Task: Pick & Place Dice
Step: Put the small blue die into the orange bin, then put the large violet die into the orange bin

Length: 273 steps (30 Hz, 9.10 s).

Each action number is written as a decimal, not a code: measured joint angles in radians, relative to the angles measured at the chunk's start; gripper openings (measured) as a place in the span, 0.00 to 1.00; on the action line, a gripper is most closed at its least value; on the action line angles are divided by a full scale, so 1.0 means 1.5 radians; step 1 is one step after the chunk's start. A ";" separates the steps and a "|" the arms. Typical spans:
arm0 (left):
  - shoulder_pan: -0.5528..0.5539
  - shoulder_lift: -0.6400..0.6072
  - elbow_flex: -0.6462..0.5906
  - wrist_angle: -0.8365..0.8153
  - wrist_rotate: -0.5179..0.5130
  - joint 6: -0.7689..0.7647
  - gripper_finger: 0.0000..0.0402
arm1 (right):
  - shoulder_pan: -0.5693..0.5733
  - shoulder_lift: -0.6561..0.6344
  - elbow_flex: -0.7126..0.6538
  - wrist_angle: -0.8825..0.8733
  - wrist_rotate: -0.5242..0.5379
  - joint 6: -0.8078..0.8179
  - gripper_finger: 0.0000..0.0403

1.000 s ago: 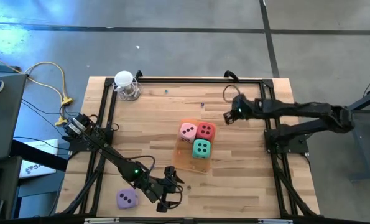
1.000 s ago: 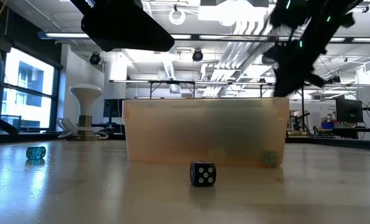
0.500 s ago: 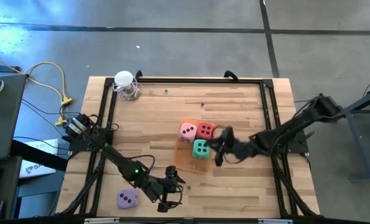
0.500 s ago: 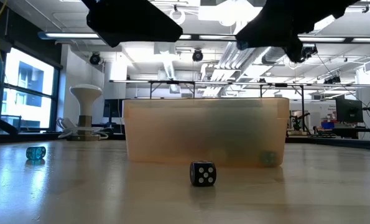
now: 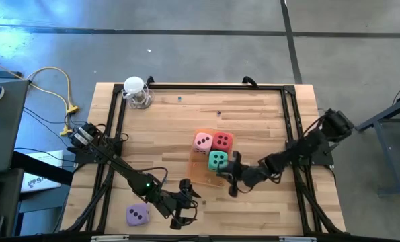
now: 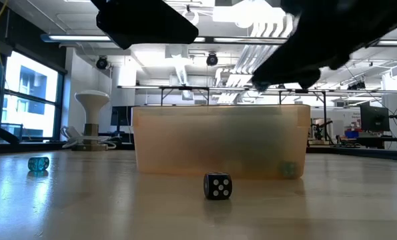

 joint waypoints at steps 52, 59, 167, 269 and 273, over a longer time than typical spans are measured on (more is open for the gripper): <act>0.034 0.000 0.000 0.015 -0.001 0.019 0.99 | 0.047 0.053 0.000 0.175 0.170 -0.115 0.66; 0.033 0.000 0.000 0.020 -0.001 0.015 0.99 | 0.048 0.053 0.001 0.202 0.170 -0.144 0.75; -0.313 -0.020 0.303 -0.721 -0.072 -0.544 1.00 | 0.015 0.052 0.001 0.192 0.100 -0.169 0.76; -0.319 -0.011 0.204 -0.855 0.035 -0.637 1.00 | 0.006 0.052 0.001 0.201 0.097 -0.186 0.76; -0.319 -0.011 0.204 -0.855 0.035 -0.637 1.00 | 0.006 0.052 0.000 0.201 0.097 -0.186 0.76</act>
